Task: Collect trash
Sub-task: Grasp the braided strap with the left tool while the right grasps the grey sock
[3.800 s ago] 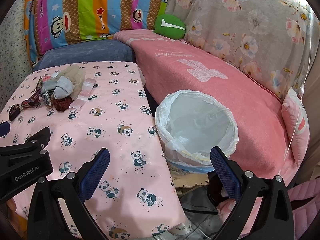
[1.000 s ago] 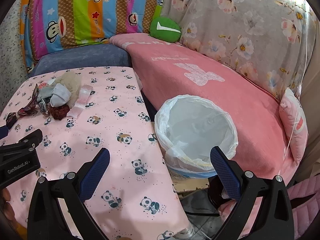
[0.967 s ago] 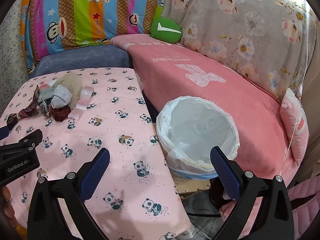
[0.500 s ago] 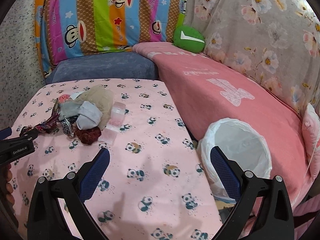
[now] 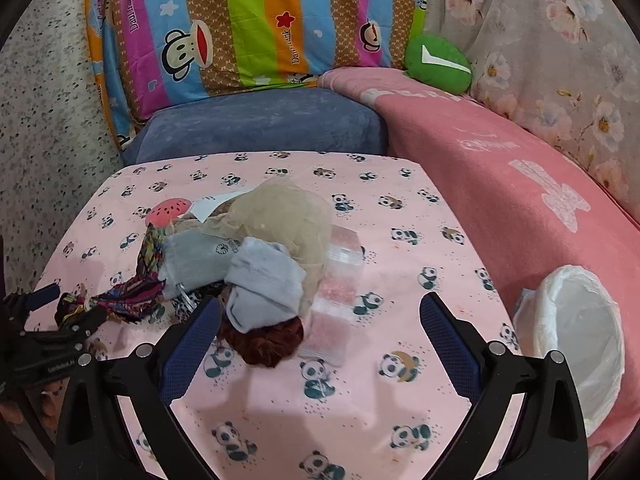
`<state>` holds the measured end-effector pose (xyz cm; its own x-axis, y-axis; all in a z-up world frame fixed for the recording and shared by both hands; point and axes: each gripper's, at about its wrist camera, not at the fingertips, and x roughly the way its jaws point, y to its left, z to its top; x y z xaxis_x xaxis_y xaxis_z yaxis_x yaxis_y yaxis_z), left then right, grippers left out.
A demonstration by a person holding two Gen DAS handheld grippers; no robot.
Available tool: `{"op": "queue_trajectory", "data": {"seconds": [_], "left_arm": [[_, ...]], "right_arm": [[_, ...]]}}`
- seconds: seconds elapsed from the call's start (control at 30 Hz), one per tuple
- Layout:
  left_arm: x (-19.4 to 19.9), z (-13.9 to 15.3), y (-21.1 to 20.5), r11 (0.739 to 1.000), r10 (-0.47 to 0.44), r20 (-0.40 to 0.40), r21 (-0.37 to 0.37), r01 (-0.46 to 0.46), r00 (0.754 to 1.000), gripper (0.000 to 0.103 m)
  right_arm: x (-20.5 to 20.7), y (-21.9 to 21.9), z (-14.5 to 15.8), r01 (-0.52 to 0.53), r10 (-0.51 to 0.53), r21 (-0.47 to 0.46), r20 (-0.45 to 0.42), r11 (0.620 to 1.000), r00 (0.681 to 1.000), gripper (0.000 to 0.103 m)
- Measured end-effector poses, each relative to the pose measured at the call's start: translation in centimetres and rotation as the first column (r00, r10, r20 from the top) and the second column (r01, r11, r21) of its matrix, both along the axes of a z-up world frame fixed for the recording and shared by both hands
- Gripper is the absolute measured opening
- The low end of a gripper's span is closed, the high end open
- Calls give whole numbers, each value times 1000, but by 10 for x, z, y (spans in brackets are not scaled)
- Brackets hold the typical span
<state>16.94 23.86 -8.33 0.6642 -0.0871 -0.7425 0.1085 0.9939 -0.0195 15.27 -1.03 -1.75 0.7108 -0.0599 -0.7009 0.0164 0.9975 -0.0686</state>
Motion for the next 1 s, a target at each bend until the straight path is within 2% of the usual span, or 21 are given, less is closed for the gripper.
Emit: {"op": "queue_trajectory", "data": {"seconds": [0.1, 0.17, 0.23, 0.3, 0.37, 0.43, 0.47, 0.53, 0.63, 0.8, 1.0], "left_arm": [[7, -6, -4, 999, -32, -1, 8, 32, 999, 94], [10, -9, -5, 999, -54, -7, -2, 54, 999, 85], [15, -12, -6, 998, -56, -22, -22, 56, 998, 70], [17, -14, -6, 997, -57, -37, -45, 55, 998, 61], [16, -15, -8, 997, -55, -39, -56, 53, 998, 50], [13, -14, -11, 997, -42, -41, -62, 39, 998, 36], [12, -13, -12, 998, -32, -43, -63, 30, 999, 32], [9, -11, -13, 996, -10, -51, -86, 6, 999, 17], [3, -5, -13, 990, 21, -67, -136, -30, 998, 6], [-12, 5, -29, 988, 35, -78, -148, -46, 996, 5], [-36, 28, -62, 989, 14, -55, -145, -21, 998, 4]], "right_arm": [[17, 9, -8, -9, 10, 34, -26, 999, 1000, 88], [25, 14, -15, -9, 11, 50, -45, 999, 999, 81], [33, 18, -23, -10, 14, 63, -63, 998, 998, 74], [38, 21, -30, -16, 23, 79, -88, 997, 996, 63], [39, 24, -37, -28, 38, 89, -115, 996, 993, 45], [38, 25, -44, -32, 44, 98, -133, 995, 990, 35], [36, 24, -45, -29, 43, 108, -133, 994, 990, 29], [30, 21, -45, -21, 36, 122, -122, 992, 992, 25], [20, 14, -39, -4, 16, 121, -102, 993, 995, 21], [-4, -4, -17, 20, -13, 114, -55, 993, 998, 21], [-30, -32, 10, 53, -53, 132, -4, 990, 999, 21]]}}
